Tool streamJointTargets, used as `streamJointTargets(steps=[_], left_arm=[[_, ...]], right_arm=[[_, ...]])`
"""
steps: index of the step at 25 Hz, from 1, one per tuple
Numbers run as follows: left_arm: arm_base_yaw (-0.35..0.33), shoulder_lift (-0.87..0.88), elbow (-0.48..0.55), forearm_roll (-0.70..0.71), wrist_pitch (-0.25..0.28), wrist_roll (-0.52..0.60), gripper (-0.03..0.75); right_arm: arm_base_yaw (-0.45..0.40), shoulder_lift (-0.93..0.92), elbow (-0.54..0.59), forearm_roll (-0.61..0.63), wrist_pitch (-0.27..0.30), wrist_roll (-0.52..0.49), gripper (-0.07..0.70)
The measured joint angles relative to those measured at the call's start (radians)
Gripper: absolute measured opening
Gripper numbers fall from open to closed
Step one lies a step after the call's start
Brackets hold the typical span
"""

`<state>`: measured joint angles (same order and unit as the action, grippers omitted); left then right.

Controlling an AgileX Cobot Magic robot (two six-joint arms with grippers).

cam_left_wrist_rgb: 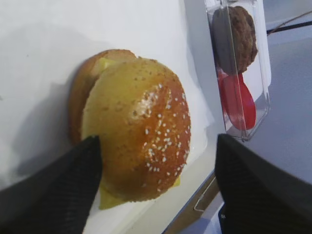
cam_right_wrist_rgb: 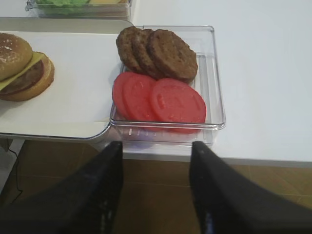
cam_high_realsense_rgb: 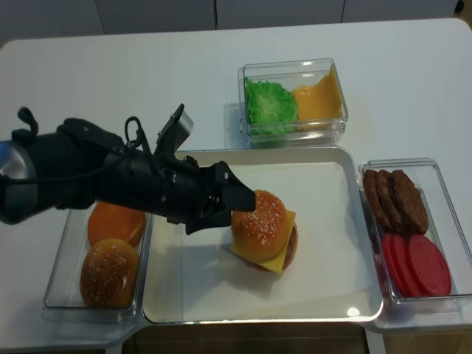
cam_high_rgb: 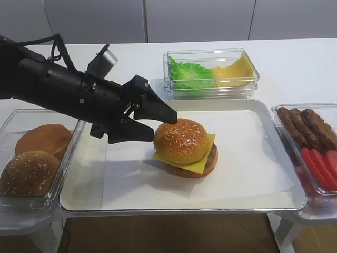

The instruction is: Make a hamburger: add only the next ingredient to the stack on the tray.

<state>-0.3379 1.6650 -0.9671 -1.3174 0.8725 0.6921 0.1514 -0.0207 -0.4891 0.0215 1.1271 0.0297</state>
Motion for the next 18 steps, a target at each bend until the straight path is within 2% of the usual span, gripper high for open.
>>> streamJointTargets(steps=[12, 15, 18], left_arm=[[0.0, 0.0, 0.0, -0.025, 0.034, -0.007, 0.536], [0.0, 0.0, 0.0, -0.027, 0.034, 0.002, 0.536], [0.0, 0.0, 0.0, -0.027, 0.01, 0.013, 0.536]], right_arm=[[0.0, 0.0, 0.0, 0.0, 0.0, 0.0, 0.355], [0.0, 0.0, 0.0, 0.0, 0.0, 0.0, 0.355], [0.0, 0.0, 0.0, 0.0, 0.0, 0.0, 0.355]])
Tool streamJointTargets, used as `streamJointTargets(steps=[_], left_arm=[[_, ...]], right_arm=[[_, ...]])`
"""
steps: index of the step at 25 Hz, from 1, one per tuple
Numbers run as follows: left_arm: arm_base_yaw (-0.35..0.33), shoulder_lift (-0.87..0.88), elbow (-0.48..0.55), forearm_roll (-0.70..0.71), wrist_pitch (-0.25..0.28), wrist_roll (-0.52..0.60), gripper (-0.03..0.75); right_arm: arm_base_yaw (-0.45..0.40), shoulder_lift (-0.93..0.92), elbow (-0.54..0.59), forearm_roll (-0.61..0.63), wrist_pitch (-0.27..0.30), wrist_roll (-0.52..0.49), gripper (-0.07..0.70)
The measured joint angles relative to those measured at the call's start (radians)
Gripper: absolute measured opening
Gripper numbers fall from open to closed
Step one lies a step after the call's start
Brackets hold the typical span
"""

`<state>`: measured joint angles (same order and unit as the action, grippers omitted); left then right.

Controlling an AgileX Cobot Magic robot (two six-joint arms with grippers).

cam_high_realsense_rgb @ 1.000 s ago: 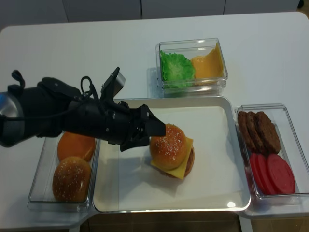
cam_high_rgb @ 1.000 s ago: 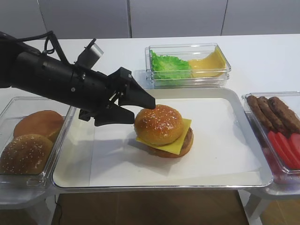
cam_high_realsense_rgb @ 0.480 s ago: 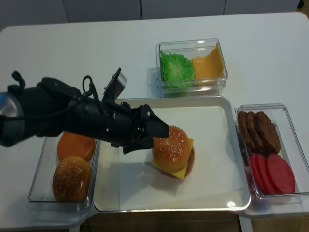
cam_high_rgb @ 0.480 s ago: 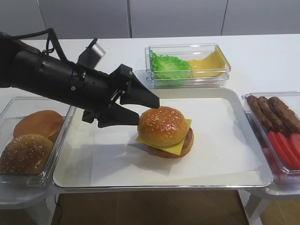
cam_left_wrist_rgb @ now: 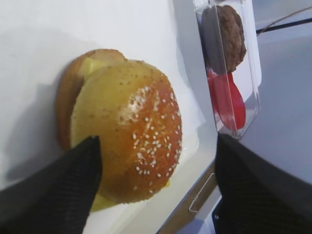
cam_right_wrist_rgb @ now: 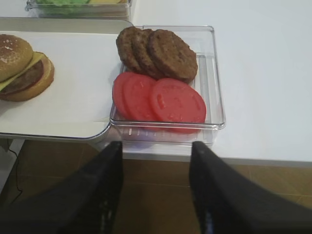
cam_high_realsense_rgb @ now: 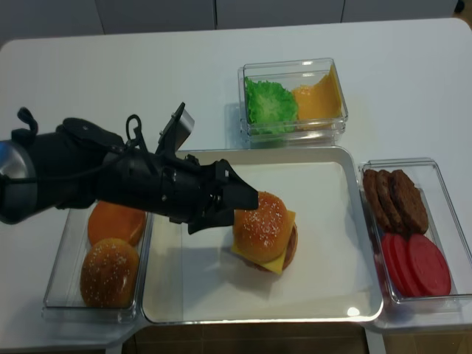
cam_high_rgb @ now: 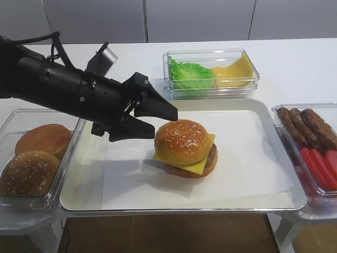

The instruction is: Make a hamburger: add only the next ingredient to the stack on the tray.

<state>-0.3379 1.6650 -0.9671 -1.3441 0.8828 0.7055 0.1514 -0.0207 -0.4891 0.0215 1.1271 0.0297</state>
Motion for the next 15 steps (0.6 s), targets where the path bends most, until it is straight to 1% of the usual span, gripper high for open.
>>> streamJointTargets(steps=[6, 8, 12, 15], left_arm=[[0.002, -0.048, 0.0, 0.013, -0.093, 0.002, 0.536], [0.014, -0.069, 0.0, 0.042, -0.1, -0.001, 0.536], [0.066, -0.119, 0.0, 0.147, -0.103, -0.079, 0.53], [0.113, -0.17, 0.0, 0.286, -0.103, -0.158, 0.521]], right_arm=[[0.0, 0.0, 0.0, 0.0, 0.0, 0.0, 0.355], [0.0, 0.0, 0.0, 0.0, 0.0, 0.0, 0.355], [0.0, 0.0, 0.0, 0.0, 0.0, 0.0, 0.355], [0.0, 0.0, 0.0, 0.0, 0.0, 0.0, 0.355]])
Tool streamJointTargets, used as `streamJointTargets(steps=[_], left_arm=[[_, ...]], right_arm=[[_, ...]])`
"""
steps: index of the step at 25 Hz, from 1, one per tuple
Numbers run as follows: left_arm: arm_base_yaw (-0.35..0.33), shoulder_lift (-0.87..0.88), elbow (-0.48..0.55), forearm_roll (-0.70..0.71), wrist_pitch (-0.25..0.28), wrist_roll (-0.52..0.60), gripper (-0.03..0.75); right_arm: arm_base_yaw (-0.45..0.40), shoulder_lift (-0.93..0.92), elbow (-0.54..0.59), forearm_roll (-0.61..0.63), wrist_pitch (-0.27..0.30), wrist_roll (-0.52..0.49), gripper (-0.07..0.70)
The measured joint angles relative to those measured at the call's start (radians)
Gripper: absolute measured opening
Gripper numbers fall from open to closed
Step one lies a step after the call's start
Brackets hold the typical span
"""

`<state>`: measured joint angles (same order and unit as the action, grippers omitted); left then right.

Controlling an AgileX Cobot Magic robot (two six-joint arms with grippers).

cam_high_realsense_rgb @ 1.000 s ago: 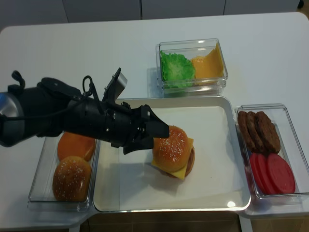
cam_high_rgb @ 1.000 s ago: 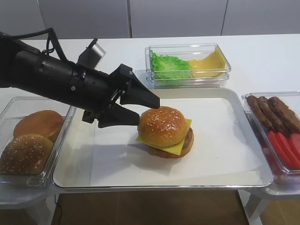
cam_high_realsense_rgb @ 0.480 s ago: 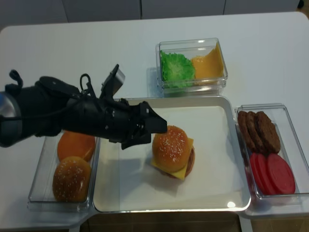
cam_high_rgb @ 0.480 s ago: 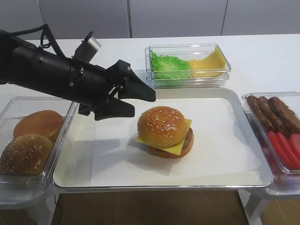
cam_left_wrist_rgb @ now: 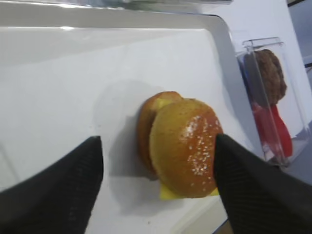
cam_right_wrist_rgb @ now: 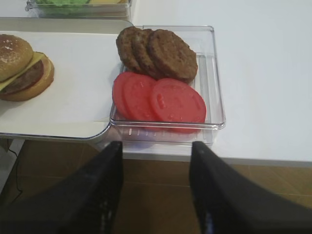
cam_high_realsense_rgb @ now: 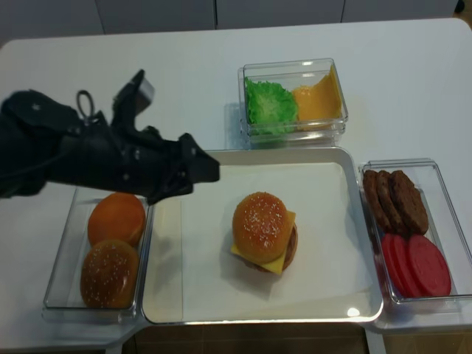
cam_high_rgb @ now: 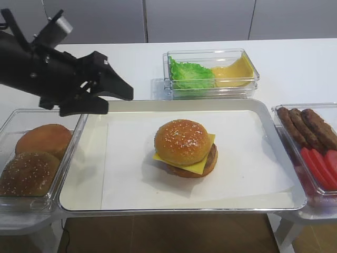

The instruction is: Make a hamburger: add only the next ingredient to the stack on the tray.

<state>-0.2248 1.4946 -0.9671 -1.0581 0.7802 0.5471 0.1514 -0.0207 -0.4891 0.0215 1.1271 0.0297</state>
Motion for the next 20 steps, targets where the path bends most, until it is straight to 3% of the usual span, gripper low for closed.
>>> streamJointTargets(steps=[5, 11, 16, 20], left_arm=[[0.069, -0.108, 0.0, 0.264, 0.008, -0.156, 0.519], [0.091, -0.233, 0.0, 0.588, 0.049, -0.386, 0.517], [0.094, -0.324, 0.0, 0.86, 0.167, -0.569, 0.514], [0.094, -0.417, 0.0, 0.988, 0.273, -0.619, 0.51]], right_arm=[[0.0, 0.0, 0.0, 0.0, 0.0, 0.0, 0.355], [0.0, 0.0, 0.0, 0.0, 0.0, 0.0, 0.355], [0.0, 0.0, 0.0, 0.0, 0.0, 0.0, 0.355], [0.0, 0.0, 0.0, 0.0, 0.0, 0.0, 0.355]])
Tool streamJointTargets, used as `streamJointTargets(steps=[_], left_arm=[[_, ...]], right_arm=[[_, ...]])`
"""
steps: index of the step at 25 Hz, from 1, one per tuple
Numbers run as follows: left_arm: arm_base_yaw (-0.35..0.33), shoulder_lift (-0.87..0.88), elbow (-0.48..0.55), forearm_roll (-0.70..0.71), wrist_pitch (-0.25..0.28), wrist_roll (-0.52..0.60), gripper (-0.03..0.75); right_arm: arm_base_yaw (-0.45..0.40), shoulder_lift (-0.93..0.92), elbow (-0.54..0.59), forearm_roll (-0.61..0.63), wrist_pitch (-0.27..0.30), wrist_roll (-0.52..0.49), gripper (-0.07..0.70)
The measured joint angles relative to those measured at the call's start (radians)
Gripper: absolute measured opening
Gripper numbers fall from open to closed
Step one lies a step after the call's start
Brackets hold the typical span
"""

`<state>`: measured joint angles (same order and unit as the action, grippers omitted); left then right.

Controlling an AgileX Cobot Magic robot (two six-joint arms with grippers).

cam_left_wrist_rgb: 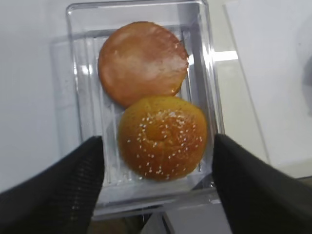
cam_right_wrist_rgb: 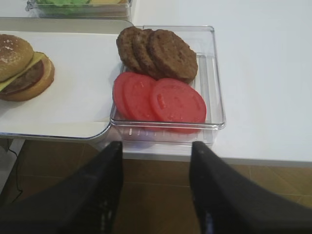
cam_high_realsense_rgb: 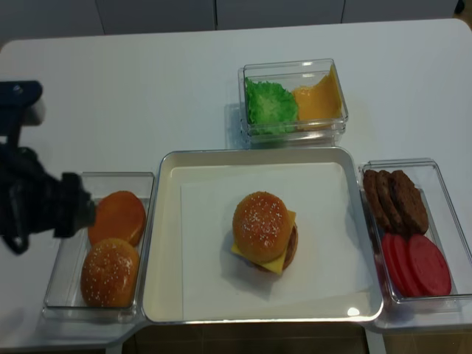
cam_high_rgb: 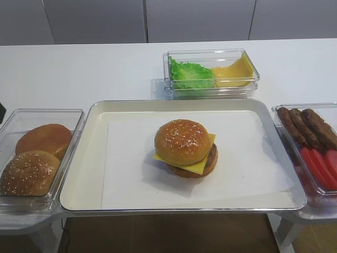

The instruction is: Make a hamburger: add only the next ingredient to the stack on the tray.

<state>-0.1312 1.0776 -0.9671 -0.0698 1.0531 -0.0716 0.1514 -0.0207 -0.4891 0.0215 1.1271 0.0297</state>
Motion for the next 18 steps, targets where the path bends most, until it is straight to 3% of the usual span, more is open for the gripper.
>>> streamJointTargets(steps=[13, 18], left_arm=[[0.0, -0.39, 0.002, 0.147, 0.192, -0.072, 0.491], [0.0, -0.531, 0.002, 0.186, 0.21, -0.073, 0.488]], right_arm=[[0.0, 0.0, 0.0, 0.0, 0.0, 0.0, 0.355], [0.0, 0.0, 0.0, 0.0, 0.0, 0.0, 0.355]])
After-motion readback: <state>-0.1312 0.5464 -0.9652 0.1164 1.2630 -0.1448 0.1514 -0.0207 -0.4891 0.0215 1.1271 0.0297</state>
